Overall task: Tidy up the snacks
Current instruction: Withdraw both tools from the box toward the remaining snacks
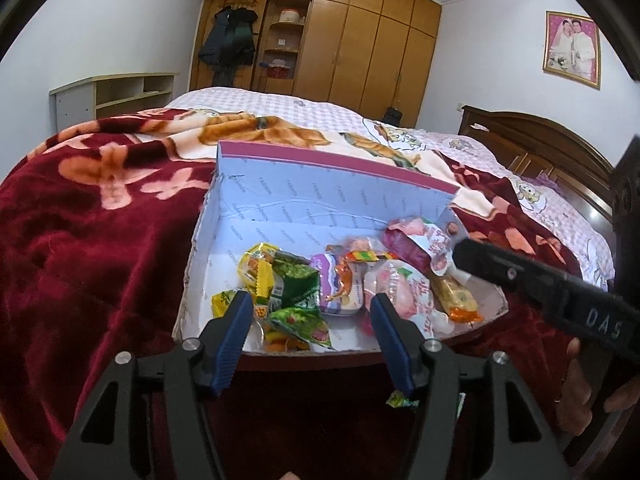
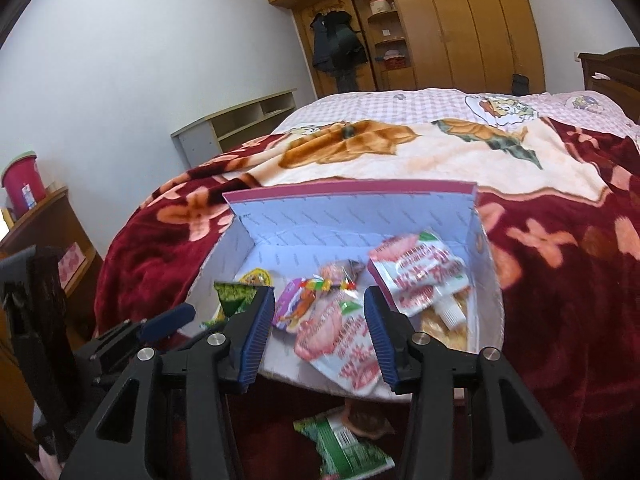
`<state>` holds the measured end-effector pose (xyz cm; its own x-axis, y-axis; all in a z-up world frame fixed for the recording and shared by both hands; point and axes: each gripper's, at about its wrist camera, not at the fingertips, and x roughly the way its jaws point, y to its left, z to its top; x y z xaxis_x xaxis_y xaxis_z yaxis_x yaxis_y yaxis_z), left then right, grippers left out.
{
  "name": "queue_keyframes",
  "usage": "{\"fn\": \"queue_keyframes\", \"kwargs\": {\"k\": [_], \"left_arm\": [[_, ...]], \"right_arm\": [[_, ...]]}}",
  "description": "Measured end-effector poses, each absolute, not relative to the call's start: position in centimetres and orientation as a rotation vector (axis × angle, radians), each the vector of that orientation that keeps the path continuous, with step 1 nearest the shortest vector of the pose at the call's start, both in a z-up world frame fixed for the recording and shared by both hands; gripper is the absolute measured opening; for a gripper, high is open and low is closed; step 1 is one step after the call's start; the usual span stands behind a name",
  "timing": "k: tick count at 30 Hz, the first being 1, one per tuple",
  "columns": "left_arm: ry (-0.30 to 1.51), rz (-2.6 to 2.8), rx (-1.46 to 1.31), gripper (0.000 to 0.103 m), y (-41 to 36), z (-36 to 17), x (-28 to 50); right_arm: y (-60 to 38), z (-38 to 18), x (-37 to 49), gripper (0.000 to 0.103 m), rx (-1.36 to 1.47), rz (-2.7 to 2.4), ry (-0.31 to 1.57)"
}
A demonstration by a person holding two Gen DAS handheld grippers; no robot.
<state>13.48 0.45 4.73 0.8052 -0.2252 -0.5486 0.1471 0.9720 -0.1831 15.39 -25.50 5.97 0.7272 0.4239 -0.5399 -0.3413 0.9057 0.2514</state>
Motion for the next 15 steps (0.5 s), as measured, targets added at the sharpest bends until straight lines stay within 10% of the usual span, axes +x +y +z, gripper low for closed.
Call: {"fn": "queue_keyframes", "kwargs": {"k": [15], "left_arm": [[0.63, -0.264, -0.087, 0.064, -2.0, 4.1, 10.5]], "right_arm": [[-28.2, 4.6, 11.7, 0.048, 0.178, 0.384, 0.657]]}}
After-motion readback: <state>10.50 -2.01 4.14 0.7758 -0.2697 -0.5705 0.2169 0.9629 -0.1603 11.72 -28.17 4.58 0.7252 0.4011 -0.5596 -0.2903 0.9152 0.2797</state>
